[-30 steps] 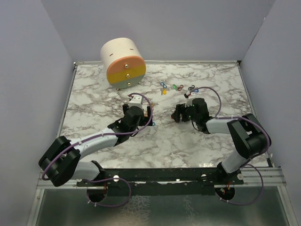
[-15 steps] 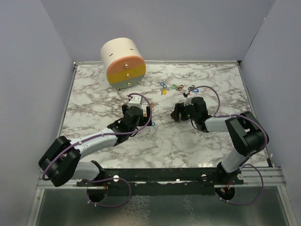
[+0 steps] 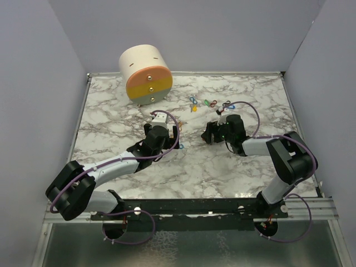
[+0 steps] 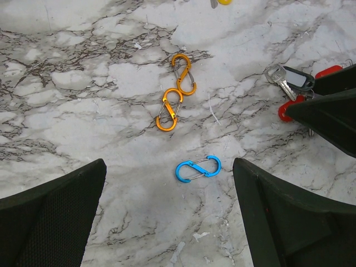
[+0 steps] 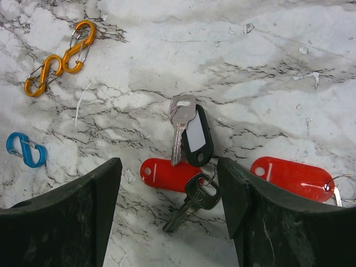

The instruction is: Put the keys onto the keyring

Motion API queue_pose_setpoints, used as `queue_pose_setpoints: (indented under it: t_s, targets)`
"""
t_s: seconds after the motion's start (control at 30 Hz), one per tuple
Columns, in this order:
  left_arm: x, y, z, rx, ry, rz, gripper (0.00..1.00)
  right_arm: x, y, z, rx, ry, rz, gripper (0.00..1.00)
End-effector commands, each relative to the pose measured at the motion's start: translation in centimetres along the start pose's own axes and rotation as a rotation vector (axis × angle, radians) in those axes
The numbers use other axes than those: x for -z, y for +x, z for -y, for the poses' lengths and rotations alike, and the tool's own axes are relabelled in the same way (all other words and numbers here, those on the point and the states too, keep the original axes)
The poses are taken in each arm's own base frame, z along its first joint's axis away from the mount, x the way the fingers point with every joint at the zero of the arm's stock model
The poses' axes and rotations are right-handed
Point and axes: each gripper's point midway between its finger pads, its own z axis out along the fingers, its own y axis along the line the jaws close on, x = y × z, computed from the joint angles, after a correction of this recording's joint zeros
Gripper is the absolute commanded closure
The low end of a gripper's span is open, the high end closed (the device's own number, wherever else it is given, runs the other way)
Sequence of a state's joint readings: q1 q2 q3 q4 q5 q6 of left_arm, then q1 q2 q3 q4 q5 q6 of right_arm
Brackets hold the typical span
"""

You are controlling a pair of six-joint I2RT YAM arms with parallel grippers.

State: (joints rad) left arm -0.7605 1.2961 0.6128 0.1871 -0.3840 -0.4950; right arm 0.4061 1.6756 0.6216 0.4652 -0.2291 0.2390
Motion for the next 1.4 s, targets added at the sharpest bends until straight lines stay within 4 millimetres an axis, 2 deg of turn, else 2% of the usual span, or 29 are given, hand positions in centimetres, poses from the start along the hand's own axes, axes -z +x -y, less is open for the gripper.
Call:
queue_pose_setpoints:
  t_s: [0.0,0.4,0.97,1.13,1.37]
  targets:
    - [0.3,-0.6,0.2,0.005,0.023,0.018,0.01,-0.2,-0.3,-0.7,-0.006,-0.029,0.001,0.29]
    - [0.4,-0.6,0.2,0.008,0.023,0.022,0.01,0.6,0.8,-1.5,-0.025,-0.044,-0.022,0.3]
    - [0.8,-0.7,0.1,0.01,0.025,0.03,0.01,2.8,3.0,-3.7,-0.022,-0.04,-0.047,0.3]
    - [0.8,-0.7,0.1,0.01,0.025,0.03,0.01,2.8,3.0,-3.4,-0.032,-0.011,-0.049,0.32]
    - [0.8,-0.7,0.0,0.01,0.023,0.029,0.01,3.1,2.9,-2.0,-0.081,0.092,-0.048,0.42]
